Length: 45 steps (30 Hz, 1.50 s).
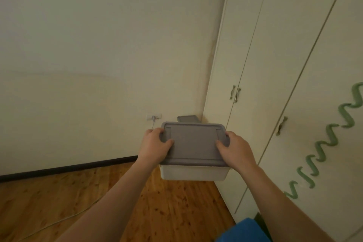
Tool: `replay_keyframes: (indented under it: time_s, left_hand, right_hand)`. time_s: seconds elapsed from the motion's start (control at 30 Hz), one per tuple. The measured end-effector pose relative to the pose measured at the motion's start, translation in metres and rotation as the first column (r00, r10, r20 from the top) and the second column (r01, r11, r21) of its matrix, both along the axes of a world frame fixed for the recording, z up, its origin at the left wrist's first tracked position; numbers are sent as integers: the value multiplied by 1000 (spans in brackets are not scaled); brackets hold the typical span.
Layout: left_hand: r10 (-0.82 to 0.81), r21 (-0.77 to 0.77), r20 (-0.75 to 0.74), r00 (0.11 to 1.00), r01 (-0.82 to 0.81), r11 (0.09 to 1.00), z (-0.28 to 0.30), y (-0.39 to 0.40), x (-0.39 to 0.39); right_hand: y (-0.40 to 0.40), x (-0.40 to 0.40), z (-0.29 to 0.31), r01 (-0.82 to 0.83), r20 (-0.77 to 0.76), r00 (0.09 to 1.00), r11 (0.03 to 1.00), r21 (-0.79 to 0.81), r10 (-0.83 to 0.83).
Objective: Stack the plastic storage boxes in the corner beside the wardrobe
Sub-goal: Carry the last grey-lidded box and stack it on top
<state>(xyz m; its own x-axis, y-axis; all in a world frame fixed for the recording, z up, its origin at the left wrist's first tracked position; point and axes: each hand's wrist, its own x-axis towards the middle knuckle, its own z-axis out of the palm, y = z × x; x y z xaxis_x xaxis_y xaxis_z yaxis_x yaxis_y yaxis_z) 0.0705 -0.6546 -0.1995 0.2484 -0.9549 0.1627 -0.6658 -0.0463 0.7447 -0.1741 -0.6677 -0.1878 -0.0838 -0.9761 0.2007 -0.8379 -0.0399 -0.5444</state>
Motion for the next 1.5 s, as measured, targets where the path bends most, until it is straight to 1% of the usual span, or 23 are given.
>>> replay_keyframes:
  time_s: [0.3, 0.43, 0.67, 0.87, 0.97, 1.23, 1.4, 1.5]
  left_hand:
    - [-10, -14, 14, 1000, 10, 1000, -5, -124, -6]
    - [11, -6, 21, 1000, -11, 1000, -8, -203, -15]
    - [44, 18, 25, 999, -45, 999, -4, -322, -32]
    - [45, 49, 6, 999, -45, 998, -10, -385, -40]
    - [46, 54, 7, 999, -47, 997, -15, -418, -38]
    - [32, 89, -18, 999, -30, 996, -40, -530, -23]
    - [16, 135, -9, 1000, -15, 991, -51, -604, -8]
    - [5, 162, -20, 1000, -2, 987, -60, -654, 3]
  right_hand:
    - [-122, -6, -6, -3, 10, 1000, 1000, -19, 3]
    - [-205, -14, -13, -27, 36, 999, 999, -29, 28]
    - [-328, -33, -3, -54, 42, 998, 998, -10, 54]
    - [-399, -36, -6, -69, 51, 996, 997, 16, 68]
    - [-433, -34, -10, -85, 51, 995, 996, 4, 85]
    - [-545, -19, -29, -99, 32, 995, 994, 43, 98]
    - [-618, -3, -38, -110, 4, 994, 991, 82, 110]
    - [-670, 8, -52, -106, 14, 994, 988, 111, 105]
